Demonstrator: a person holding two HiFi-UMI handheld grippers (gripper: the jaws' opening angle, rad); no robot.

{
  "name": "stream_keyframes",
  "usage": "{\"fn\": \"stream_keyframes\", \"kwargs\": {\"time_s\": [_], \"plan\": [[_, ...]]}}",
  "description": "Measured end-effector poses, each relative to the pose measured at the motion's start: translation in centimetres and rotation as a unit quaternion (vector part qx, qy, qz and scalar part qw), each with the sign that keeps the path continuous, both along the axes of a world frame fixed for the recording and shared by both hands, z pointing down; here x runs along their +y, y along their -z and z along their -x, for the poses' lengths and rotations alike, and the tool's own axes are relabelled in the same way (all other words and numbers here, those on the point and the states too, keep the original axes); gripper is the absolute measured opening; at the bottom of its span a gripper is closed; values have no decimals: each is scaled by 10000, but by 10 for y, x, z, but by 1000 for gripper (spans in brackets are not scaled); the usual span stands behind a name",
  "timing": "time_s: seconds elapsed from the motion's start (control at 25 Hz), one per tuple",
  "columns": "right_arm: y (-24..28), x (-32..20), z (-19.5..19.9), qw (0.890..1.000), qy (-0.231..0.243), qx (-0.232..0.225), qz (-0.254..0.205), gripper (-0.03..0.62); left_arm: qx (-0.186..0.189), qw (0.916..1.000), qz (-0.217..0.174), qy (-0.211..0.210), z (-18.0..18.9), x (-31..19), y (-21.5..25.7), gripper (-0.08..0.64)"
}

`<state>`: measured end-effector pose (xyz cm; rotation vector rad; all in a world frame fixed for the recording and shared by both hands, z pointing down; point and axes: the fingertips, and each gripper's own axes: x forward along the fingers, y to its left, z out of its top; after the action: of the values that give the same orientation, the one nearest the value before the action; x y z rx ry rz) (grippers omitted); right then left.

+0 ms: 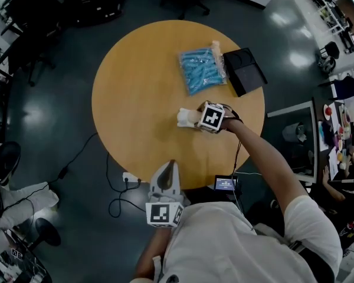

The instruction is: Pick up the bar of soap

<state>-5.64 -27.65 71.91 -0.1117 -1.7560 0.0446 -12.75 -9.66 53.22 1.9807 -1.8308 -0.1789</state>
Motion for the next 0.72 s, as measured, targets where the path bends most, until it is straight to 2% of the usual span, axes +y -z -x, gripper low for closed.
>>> {"fn": "stream_keyframes", "kwargs": {"time_s": [0.04, 0.08, 0.12, 0.16, 0.2, 0.24, 0.32, 0.4, 0.44, 0.48, 0.52, 0.6, 0.72], "plan": [[17, 1, 0, 9980, -279, -560, -36, 265, -5, 10000, -12, -15, -2, -1, 2, 5], [35, 1, 0, 9915, -539, -1178, -127, 264, -15, 10000, -24, -27, -4, -3, 5, 6], [55, 2, -3, 9800, -807, -1806, -226, 264, -39, 10000, -44, -39, -5, -4, 7, 6], [77, 4, -7, 9634, -1105, -2423, -318, 264, -76, 9999, -72, -50, -7, -6, 9, 5], [100, 7, -15, 9416, -1433, -3019, -406, 264, -126, 9999, -100, -56, -7, -8, 11, 5], [123, 11, -23, 9152, -1762, -3588, -509, 264, -190, 9997, -121, -57, -8, -10, 14, 6], [171, 25, -45, 8545, -2328, -4573, -810, 264, -316, 9994, -153, -57, -9, -15, 19, 5], [211, 42, -69, 7976, -2785, -5228, -1138, 264, -386, 9991, -196, -45, -12, -20, 23, 5], [224, 51, -79, 7756, -2982, -5420, -1259, 264, -403, 9989, -217, -32, -14, -23, 25, 5], [232, 60, -87, 7585, -3147, -5548, -1337, 264, -405, 9989, -241, -27, -16, -26, 27, 5], [236, 67, -92, 7457, -3275, -5636, -1381, 264, -398, 9988, -271, -45, -18, -28, 28, 5], [236, 77, -98, 7302, -3421, -5735, -1447, 264, -419, 9985, -320, -124, -22, -34, 30, 5], [229, 85, -104, 7227, -3533, -5755, -1471, 264, -455, 9982, -364, -172, -29, -39, 35, 6]]}}
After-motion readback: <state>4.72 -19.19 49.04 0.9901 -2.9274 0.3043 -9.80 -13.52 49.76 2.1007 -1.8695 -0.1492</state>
